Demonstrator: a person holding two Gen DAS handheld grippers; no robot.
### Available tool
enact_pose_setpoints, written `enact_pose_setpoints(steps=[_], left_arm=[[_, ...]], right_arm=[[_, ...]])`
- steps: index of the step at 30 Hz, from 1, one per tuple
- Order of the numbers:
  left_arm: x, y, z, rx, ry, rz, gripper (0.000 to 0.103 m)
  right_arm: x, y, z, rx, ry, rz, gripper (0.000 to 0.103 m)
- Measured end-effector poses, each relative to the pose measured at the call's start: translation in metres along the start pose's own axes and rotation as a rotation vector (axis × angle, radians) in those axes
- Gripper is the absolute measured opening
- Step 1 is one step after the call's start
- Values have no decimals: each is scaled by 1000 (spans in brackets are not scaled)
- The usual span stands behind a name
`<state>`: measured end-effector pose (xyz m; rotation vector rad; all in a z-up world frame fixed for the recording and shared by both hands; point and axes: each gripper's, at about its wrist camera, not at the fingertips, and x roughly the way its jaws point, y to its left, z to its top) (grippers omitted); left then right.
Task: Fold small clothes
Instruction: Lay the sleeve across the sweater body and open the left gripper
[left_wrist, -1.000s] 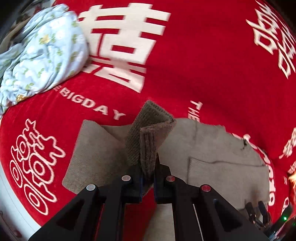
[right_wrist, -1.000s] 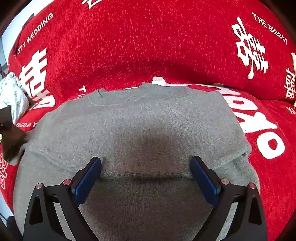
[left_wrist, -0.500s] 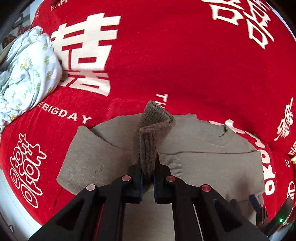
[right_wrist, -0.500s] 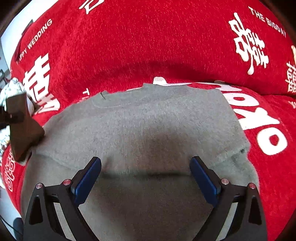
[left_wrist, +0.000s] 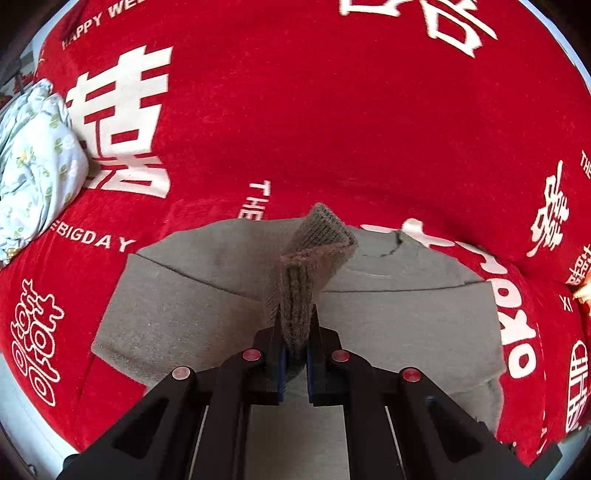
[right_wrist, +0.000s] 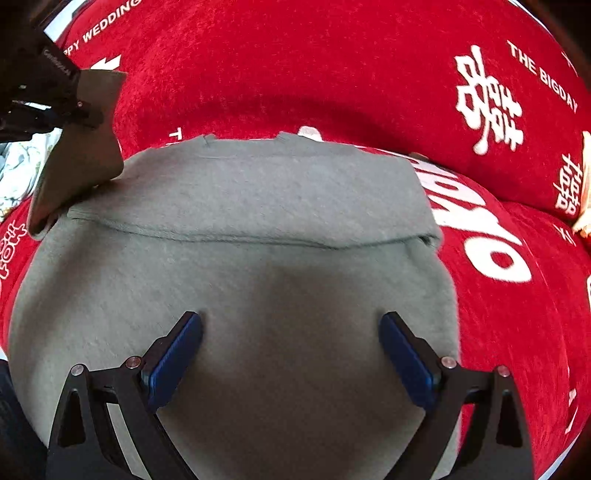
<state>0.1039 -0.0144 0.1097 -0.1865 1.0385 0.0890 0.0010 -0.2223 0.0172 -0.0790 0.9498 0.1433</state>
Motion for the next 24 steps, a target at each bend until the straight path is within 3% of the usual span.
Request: enact_pose_setpoints(steps=[24], left_arm=[[-5,-134,-8,208,10,-77,8]], right_arm=[[-10,-11,-25,-2,-85,9,99]])
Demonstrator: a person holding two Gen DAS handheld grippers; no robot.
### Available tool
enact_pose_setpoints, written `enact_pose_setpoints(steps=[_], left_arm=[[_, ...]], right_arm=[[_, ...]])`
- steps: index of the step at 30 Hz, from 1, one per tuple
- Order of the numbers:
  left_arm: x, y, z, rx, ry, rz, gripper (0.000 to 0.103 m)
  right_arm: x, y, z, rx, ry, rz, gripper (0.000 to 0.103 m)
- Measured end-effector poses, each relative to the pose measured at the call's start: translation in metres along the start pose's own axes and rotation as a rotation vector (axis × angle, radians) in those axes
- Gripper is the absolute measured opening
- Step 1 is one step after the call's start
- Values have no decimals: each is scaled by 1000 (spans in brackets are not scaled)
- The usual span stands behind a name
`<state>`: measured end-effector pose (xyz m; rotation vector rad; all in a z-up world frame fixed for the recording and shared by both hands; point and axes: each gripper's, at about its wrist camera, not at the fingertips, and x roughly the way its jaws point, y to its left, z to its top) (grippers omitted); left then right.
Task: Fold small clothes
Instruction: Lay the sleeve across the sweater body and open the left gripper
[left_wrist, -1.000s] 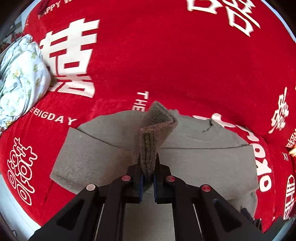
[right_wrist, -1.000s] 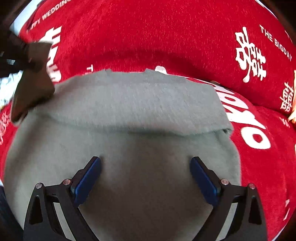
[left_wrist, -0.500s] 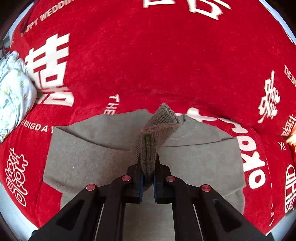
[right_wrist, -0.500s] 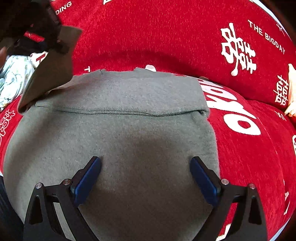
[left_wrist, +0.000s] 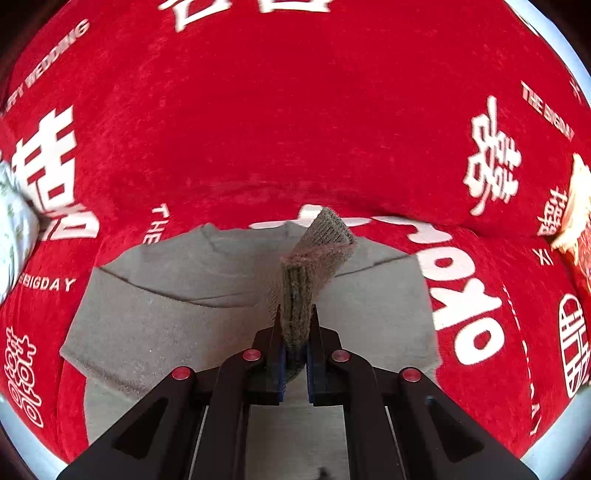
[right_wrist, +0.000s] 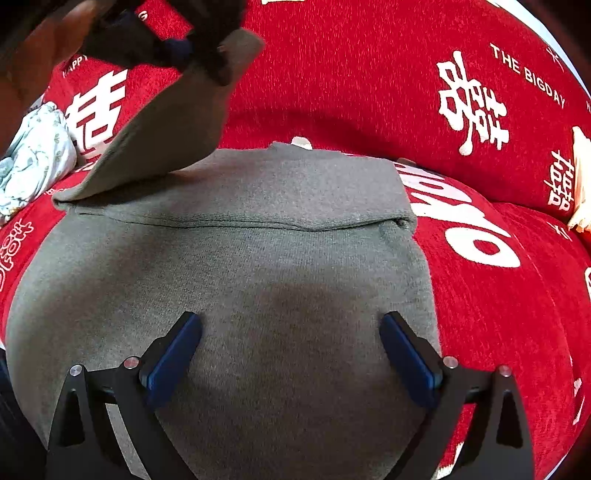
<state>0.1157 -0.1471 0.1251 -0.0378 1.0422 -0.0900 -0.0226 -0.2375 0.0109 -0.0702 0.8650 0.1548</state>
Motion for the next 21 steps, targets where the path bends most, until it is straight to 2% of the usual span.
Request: enact_pose_setpoints(steps=[10,13,21], left_arm=[[4,-49,0,107,14,-50,8],[11,-55,1,120,40,-92,8],[34,-56,2,121,109,-184,8]], right_arm=[[1,-5,-1,16,-7,28,100],[0,-9,-1,36,-13,57,100],[0,-10,-2,42,-23,68,100]])
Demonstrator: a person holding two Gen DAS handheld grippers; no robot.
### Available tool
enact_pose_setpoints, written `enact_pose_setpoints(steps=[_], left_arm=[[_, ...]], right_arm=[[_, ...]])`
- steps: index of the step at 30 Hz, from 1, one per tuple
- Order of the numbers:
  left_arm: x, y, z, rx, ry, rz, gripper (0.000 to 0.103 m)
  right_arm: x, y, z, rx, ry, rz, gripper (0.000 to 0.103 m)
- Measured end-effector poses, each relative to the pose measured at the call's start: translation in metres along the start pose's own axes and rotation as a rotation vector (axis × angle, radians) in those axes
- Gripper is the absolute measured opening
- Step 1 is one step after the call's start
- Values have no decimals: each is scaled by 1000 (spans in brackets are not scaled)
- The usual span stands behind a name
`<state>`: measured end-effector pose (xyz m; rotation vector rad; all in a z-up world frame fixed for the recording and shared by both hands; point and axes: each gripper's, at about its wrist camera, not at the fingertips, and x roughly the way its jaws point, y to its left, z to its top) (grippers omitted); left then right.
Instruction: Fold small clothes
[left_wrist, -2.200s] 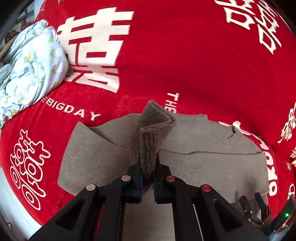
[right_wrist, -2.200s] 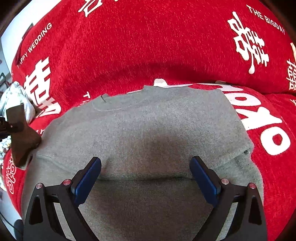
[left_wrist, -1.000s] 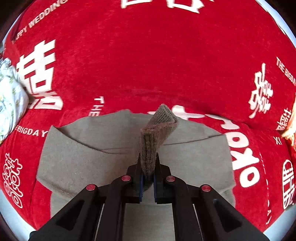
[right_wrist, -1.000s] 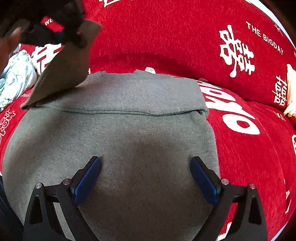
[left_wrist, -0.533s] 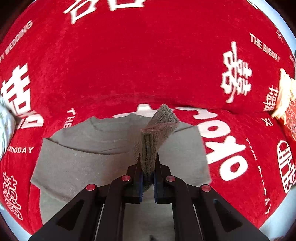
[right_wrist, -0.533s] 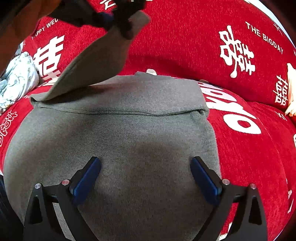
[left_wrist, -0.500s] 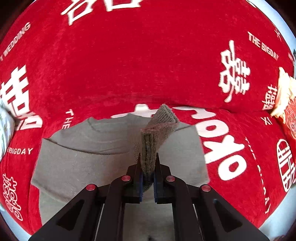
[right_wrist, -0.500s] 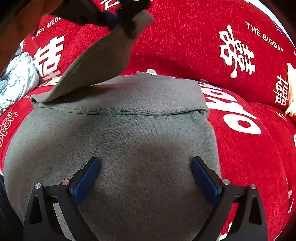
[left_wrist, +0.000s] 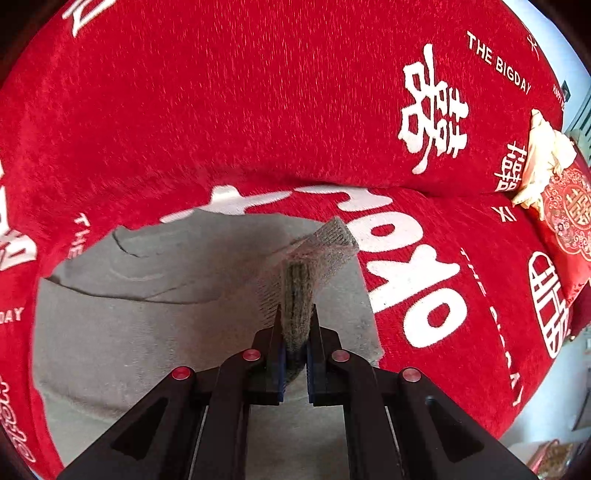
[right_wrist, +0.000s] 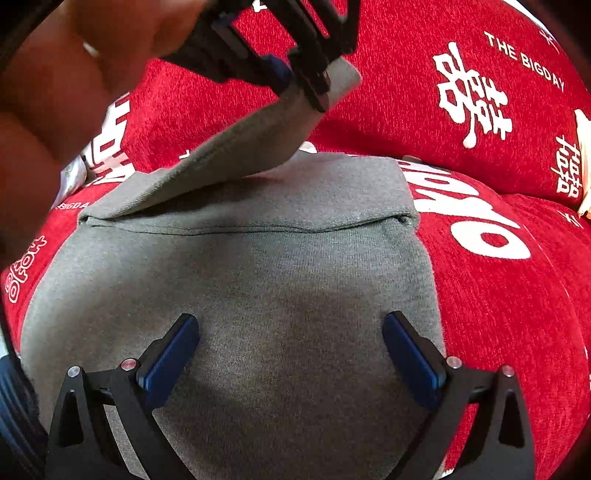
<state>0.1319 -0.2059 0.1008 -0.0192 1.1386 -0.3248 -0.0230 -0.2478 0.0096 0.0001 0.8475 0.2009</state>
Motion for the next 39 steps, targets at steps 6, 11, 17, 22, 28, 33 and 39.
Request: enact_pose_setpoints(steps=[6,11,17,22,28,33,39], left_arm=[[20,-1,1,12,41,-49,8],[37,-15,-1,55,65,-77,8],[57,-24,-6,92,113,-92,9],[74,-19,-10,65,190,-126,22],[57,-11,-12,35,112,-116,95],[21,26,-11,-15,37,-137,95],[-10,129,-34,-182,-62,15,95]], right_arm=[[-1,1,-1,-3,-10,2,100],[0,8,-1,-38,-3,-30,101],[0,7,-2,-39,-4,-21,102],[0,8,-3,-39,-4,-21,102],[1,8,-3,-39,-3,-23,102],[-6,3,1,-14,6,-6,102],[-35,-11,48,40,-146,-51,102]])
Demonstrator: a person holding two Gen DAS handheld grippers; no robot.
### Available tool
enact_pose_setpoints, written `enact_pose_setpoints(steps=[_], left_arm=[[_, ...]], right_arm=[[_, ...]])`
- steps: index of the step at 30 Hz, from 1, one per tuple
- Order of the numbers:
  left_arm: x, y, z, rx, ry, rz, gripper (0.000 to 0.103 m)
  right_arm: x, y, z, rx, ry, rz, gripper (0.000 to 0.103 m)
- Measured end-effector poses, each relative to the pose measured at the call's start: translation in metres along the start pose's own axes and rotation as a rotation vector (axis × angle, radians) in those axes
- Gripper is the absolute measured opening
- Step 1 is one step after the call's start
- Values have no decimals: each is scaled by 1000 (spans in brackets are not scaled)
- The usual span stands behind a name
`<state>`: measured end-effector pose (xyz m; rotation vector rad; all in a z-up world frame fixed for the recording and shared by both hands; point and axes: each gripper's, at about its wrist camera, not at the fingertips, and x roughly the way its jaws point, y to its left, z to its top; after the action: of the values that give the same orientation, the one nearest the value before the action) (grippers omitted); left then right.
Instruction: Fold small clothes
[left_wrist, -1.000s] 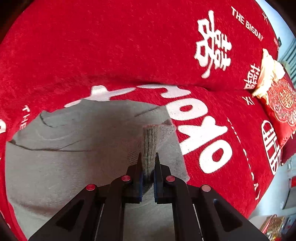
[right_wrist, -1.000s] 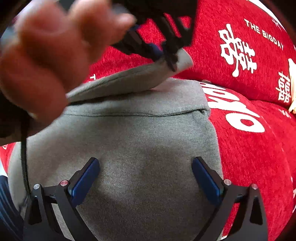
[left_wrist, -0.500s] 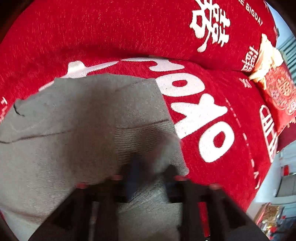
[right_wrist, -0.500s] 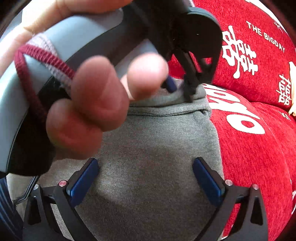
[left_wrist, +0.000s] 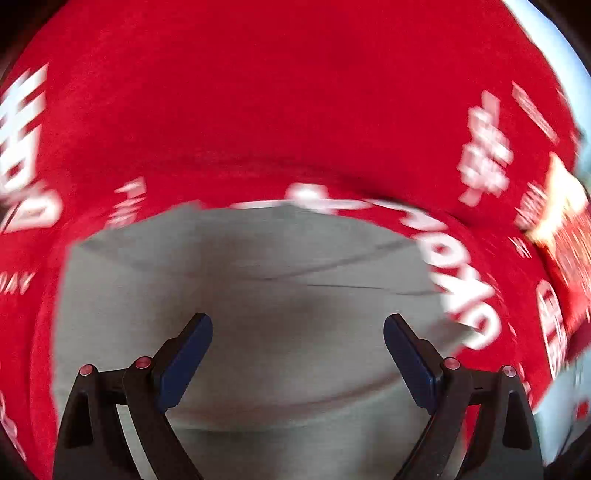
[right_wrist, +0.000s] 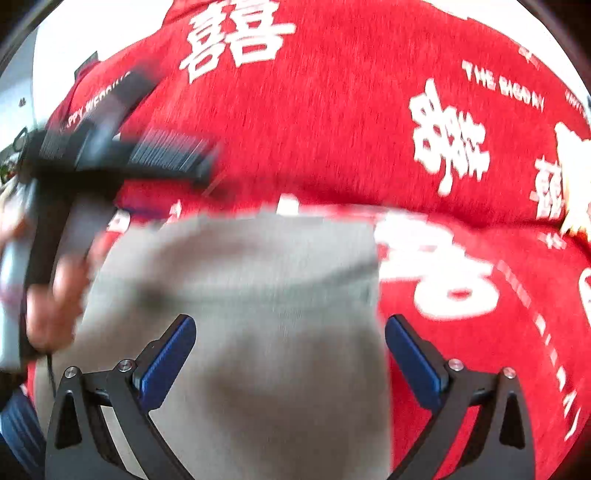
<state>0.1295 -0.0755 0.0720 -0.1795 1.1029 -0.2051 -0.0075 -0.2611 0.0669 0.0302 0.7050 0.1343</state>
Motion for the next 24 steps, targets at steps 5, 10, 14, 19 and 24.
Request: enact_pose_setpoints(steps=[5,10,14,19,24], left_arm=[[9,69,-13,-117,16,119,95],[22,107,-31,-130,40,175,95],[21,113,-44,-48,14,229,95],[4,99,-44,-27,-41,205,95],[27,90,-38,10,22,247,95]], right_arm=[[65,20,45,-13,128,-16,102],[116,11,21,36,300,-82,102],[102,15,19,17,286,-87,102],[87,16,35,79,219,-83,102],[140,26,39,37,379,-144,103]])
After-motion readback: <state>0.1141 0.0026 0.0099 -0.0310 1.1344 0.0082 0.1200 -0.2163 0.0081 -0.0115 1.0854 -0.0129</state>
